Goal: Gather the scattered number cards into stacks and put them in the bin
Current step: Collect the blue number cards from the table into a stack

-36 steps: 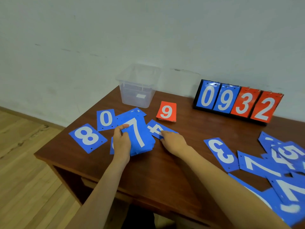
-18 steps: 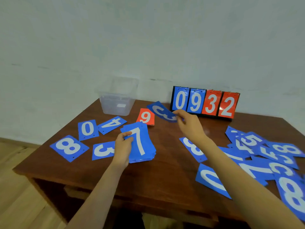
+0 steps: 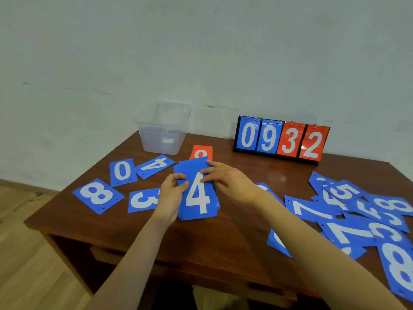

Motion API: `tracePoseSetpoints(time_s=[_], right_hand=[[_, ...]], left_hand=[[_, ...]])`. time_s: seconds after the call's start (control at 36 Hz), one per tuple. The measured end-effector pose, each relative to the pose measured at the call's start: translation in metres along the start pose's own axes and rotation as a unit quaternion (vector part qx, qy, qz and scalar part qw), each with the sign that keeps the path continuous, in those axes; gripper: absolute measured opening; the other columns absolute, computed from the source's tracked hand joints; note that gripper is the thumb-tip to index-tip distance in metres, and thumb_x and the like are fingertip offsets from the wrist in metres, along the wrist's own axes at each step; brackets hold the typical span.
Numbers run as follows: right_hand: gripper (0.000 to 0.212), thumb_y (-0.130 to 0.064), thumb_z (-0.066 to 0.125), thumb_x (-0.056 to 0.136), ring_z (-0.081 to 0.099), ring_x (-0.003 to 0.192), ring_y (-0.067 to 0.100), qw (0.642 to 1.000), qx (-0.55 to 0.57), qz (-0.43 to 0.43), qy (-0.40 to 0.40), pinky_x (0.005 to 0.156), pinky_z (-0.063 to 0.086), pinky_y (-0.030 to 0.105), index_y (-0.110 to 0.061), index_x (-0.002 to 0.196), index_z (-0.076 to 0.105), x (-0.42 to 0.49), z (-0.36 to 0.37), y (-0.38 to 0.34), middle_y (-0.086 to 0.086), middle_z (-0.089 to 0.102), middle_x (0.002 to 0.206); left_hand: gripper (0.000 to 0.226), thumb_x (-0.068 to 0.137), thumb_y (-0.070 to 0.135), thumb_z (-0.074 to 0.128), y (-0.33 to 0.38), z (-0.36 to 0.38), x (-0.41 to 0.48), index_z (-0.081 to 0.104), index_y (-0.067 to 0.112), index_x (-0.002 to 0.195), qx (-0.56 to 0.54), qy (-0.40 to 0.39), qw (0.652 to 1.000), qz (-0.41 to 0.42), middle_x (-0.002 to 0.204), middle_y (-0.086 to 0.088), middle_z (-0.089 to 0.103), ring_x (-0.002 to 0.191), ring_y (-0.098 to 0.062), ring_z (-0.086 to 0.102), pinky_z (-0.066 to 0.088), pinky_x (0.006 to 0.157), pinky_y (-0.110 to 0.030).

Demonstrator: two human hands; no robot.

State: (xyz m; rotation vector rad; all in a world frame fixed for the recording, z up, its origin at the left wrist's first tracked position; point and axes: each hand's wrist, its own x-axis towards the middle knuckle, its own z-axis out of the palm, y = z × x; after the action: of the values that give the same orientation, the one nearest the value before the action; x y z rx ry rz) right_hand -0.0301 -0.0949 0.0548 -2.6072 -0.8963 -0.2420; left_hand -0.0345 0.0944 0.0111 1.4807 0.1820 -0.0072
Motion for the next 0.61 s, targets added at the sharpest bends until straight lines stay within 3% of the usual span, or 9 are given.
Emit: tracePoseSetpoints(time_s=[0.14, 0.22, 0.31, 0.42, 0.61], right_hand=[[0.035, -0.020, 0.046, 0.099, 0.017, 0.144, 0.012, 0.999, 0.005, 0.019, -0.038, 0.116, 0.021, 0.030, -0.019, 0.133, 0.054, 0.027, 0.018, -0.005, -0.004, 0.037, 0.150], [0.041, -0.027, 0.048, 0.098, 0.016, 0.145, 0.015, 0.999, -0.015, 0.024, -0.044, 0.118, 0.018, 0.036, -0.022, 0.138, 0.046, 0.050, 0.032, -0.008, -0.002, 0.030, 0.154], [0.048, -0.026, 0.051, 0.096, 0.014, 0.145, 0.018, 0.997, -0.021, 0.046, -0.050, 0.119, 0.018, 0.039, -0.023, 0.142, 0.040, 0.077, 0.048, -0.011, 0.000, 0.025, 0.155], [0.053, -0.024, 0.053, 0.094, 0.016, 0.145, 0.021, 0.993, -0.018, 0.087, -0.074, 0.117, 0.016, 0.036, -0.018, 0.144, 0.036, 0.115, 0.071, -0.011, 0.004, 0.025, 0.155], [0.062, -0.023, 0.052, 0.095, 0.012, 0.146, 0.024, 0.980, -0.013, 0.109, -0.168, 0.117, 0.013, 0.035, -0.012, 0.149, 0.024, 0.185, 0.105, -0.012, 0.008, 0.017, 0.157]], left_hand=[[0.009, 0.095, 0.018, 0.053, -0.003, -0.017, 0.009, 0.052, 0.024, 0.089, -0.022, 0.044, 0.999, 0.020, 0.111, -0.008, 0.061, 0.094, -0.020, 0.066, 0.056, 0.067, -0.032], [0.015, 0.097, 0.014, 0.050, -0.005, -0.032, 0.019, 0.053, 0.026, 0.089, -0.034, 0.087, 0.995, 0.033, 0.116, -0.009, 0.059, 0.100, -0.023, 0.064, 0.057, 0.072, -0.037], [0.022, 0.097, 0.012, 0.049, -0.009, -0.051, 0.026, 0.054, 0.030, 0.087, -0.026, 0.141, 0.989, 0.042, 0.113, -0.009, 0.059, 0.100, -0.025, 0.062, 0.055, 0.077, -0.042], [0.018, 0.097, 0.012, 0.048, -0.014, -0.080, 0.039, 0.055, 0.029, 0.092, -0.029, 0.207, 0.977, 0.048, 0.106, -0.009, 0.058, 0.083, -0.016, 0.060, 0.051, 0.062, -0.030], [0.017, 0.094, 0.009, 0.051, -0.019, -0.115, 0.056, 0.055, 0.023, 0.104, -0.052, 0.256, 0.965, 0.012, 0.105, 0.005, 0.053, 0.091, -0.011, 0.059, 0.052, 0.065, -0.028]])
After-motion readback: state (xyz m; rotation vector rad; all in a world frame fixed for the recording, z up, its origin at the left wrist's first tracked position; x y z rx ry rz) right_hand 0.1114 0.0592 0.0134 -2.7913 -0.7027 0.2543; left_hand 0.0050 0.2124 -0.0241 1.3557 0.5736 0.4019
